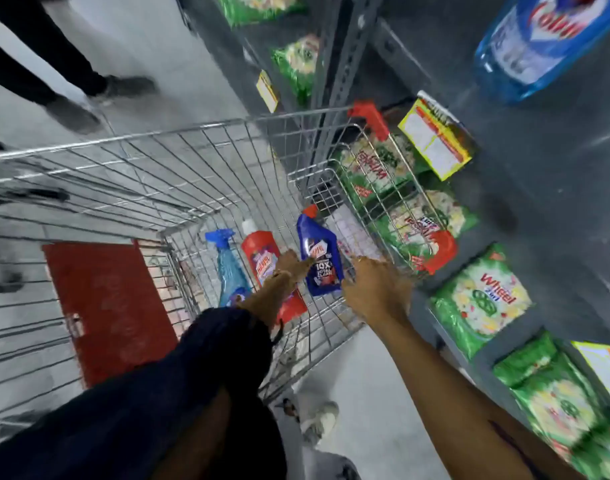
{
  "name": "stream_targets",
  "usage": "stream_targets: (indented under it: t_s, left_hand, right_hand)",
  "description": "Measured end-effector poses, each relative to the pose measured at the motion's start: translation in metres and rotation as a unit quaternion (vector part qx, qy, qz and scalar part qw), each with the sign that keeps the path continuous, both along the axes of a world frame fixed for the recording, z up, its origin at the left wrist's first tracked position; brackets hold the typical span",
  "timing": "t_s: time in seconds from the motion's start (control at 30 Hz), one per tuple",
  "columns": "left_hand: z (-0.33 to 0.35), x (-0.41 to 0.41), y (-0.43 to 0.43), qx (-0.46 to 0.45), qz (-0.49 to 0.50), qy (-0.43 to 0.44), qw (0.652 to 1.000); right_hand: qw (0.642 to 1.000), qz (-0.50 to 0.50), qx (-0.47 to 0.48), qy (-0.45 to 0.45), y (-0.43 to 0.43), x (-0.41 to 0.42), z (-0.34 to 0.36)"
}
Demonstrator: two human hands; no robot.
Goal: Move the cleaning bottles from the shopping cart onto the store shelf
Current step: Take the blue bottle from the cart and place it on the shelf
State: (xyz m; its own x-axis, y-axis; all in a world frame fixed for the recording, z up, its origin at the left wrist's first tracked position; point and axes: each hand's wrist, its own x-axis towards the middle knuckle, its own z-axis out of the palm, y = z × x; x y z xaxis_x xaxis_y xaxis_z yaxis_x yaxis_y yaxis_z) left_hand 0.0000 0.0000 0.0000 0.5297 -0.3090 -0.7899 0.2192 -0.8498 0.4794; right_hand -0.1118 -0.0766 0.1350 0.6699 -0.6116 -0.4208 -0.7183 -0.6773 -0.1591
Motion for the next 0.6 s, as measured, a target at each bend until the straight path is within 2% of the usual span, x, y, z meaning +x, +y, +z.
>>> stream_targets:
  t_s: [0.1, 0.23, 0.3, 0.43, 0.5, 0.6]
  left_hand:
    - [-0.015, 0.0, -0.024, -0.002, 0.057, 0.0, 0.998]
    - [-0.027, -0.005, -0.02, -0.053, 0.173, 0.073, 0.981]
    - [-0.03, -0.008, -0.008, -0.066, 0.164, 0.131, 0.975]
    - [-0.024, 0.002, -0.019, -0.038, 0.138, 0.061, 0.988]
    - [-0.009, 0.005, -0.022, -0.028, 0.112, 0.05, 0.992]
    - [0.028, 0.006, -0.015, -0.068, 0.088, 0.03, 0.993]
  right_hand:
    - [1.0, -0.006, -0.028, -0.013, -0.003, -0.001, -0.006]
    - [0.998, -0.014, -0.041, -0.038, -0.003, -0.002, -0.005]
    - [0.998, -0.021, -0.046, -0.04, -0.005, -0.002, -0.004]
    - [0.997, -0.04, -0.042, -0.041, -0.003, -0.001, -0.002]
    - [0.995, -0.06, -0.04, -0.074, -0.002, -0.001, -0.001]
    - [0.979, -0.107, 0.023, -0.172, -0.004, -0.005, 0.001]
